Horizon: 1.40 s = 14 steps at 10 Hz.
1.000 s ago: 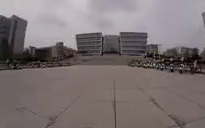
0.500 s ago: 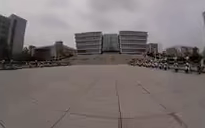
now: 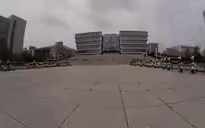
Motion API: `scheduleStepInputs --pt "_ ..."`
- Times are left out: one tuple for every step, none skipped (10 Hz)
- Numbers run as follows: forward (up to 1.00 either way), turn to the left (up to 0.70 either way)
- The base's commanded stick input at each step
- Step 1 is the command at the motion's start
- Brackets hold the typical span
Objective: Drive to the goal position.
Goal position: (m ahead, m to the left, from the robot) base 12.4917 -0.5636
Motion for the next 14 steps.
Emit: scheduleStepInputs --pt "1.00 0.00" --pt "1.00 0.00" --pt "1.00 0.00" --pt "1.00 0.00" --pt "1.00 0.00" --pt "1.00 0.00" --pt "1.00 0.00" --pt "1.00 0.00" --pt "1.00 0.00" --pt "1.00 0.00" --pt "1.00 0.00" --pt "1.00 0.00" --pt "1.00 -0.10" --pt "1.00 -0.32"
